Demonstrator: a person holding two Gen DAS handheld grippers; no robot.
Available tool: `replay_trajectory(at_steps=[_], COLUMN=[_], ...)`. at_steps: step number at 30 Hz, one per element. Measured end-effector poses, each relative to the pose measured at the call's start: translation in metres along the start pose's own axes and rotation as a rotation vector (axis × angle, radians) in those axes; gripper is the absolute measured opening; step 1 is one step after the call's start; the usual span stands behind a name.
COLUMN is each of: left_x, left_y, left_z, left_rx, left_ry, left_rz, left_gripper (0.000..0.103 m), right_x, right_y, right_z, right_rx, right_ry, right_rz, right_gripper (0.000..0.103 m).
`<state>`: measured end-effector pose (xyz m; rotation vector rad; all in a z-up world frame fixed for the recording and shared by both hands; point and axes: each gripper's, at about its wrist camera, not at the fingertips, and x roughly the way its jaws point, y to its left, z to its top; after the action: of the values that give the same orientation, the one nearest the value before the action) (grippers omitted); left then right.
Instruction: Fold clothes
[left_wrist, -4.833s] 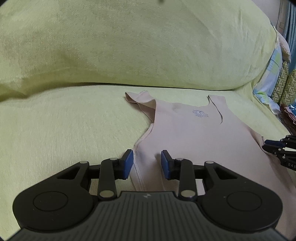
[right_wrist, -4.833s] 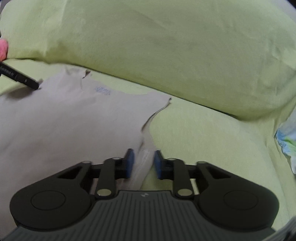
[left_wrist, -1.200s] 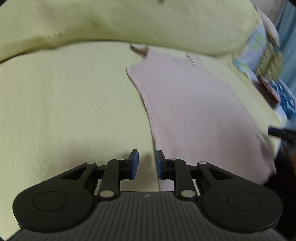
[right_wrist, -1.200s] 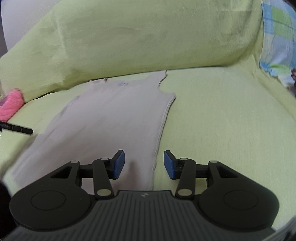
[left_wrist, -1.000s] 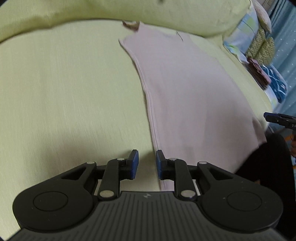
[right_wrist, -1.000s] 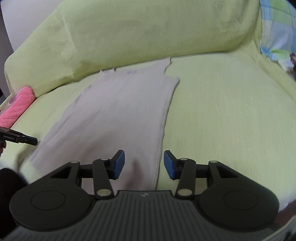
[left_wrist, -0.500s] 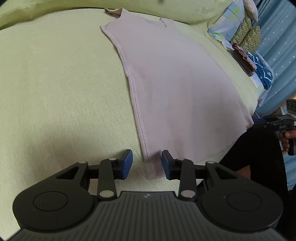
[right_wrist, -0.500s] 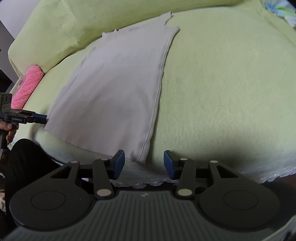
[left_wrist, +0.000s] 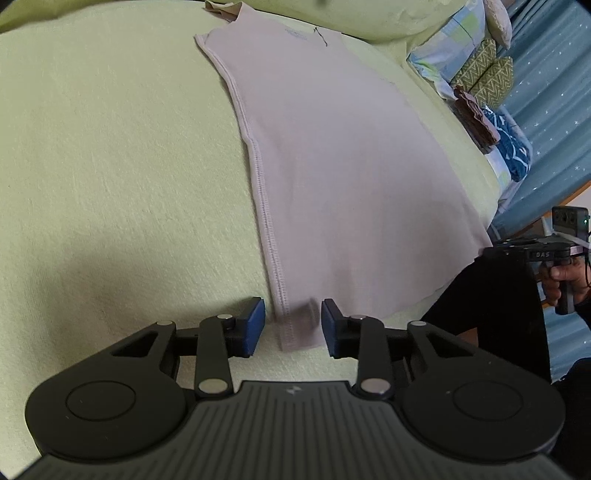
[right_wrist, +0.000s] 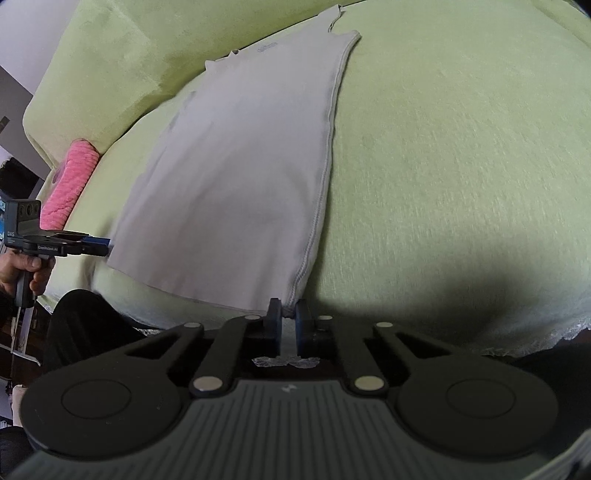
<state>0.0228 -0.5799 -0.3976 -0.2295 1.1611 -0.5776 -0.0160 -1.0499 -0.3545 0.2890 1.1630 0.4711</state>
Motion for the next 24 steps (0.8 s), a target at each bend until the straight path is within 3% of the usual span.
replay_trajectory(at_steps=[1,2,5,16,24], left_x=[0.001,0.002,0.004,-0.019,-0.004], left_y=[0.001,0.001,-0.001,-0.040,-0.054], left_z=[0.000,0.000,-0.002,-0.028,-0.038], left_rx=[-0.006,-0.010,-0.010,0.014,0.003], left_ry=[0.003,0.005,0.004,-0.013,0.009], left_rz=[0.000,-0.003,-0.005,0.017,0.008], left_gripper=[0.009,0.004,0.001,0.000,0.000], right_x=[0.000,0.000,-0.002,-0.028,-0.033], right_y=[0.001,0.002,0.004,-0.002,-0.015], right_z=[0.000,-0.001,0.001,0.014,0.012], right_rx=[-0.002,-0.005,-0.014,-0.095,-0.096], right_ry=[0.002,0.002,-0.001,0.015,0.057], right_rz=[-0.005,-0.009,-0.013,-0.040,-0.044], right_gripper=[0.004,0.003,0.001,0.000,0.000])
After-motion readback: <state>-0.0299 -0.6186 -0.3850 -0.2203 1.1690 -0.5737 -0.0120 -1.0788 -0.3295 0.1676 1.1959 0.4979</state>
